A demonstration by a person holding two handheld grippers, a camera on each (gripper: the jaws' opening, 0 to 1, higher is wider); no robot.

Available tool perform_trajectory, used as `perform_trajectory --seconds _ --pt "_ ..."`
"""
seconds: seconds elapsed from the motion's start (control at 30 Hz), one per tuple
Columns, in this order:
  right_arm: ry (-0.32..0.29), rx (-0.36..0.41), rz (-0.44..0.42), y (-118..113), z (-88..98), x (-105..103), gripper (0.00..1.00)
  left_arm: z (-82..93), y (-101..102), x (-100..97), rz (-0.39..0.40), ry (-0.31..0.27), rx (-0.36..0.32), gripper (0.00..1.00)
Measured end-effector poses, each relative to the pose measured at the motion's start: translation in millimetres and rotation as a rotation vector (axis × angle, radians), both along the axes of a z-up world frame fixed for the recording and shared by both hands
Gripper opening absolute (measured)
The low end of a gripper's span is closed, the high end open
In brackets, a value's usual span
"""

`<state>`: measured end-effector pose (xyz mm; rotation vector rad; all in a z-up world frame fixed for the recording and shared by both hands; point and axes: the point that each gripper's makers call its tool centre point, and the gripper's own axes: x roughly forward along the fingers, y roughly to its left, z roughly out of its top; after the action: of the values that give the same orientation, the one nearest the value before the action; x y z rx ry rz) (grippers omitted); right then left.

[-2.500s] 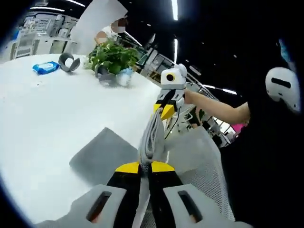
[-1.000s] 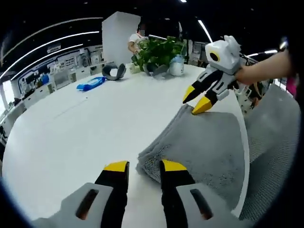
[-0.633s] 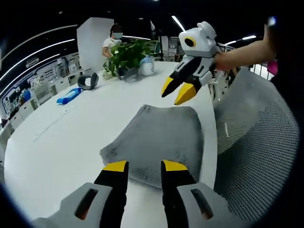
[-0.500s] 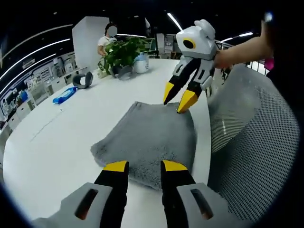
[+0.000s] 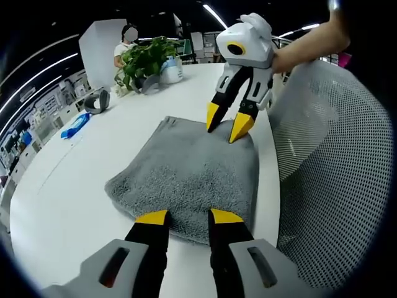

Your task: Fold the towel on the table until its edges align and the towel forms a compact rectangular stack.

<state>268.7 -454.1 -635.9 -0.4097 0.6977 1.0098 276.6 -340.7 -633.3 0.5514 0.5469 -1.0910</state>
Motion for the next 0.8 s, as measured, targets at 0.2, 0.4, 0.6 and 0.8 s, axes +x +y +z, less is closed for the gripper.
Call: perform_trajectory --seconds 0.2,0.4,0.6,0.8 --pt "0.045 0.034 -0.044 -2.4 9.5 2.5 0.23 5.4 0.7 1.2 0.014 -0.007 -0.001 0.25" --pt "-0.025 -0.022 0.056 -1.5 33.9 -15.8 0.12 37.5 0.0 -5.7 0.014 0.011 -0.109 0.2" --pt "-0.029 -0.151 0.105 -9.4 10.3 -31.0 0.13 11.3 3.6 -25.3 -0.1 -0.014 0.091 0.14" --pt "-0.031 -0.236 0.149 -5.8 -7.4 -29.1 0.16 3.1 -0.1 -25.6 -0.131 -0.015 0.119 0.13"
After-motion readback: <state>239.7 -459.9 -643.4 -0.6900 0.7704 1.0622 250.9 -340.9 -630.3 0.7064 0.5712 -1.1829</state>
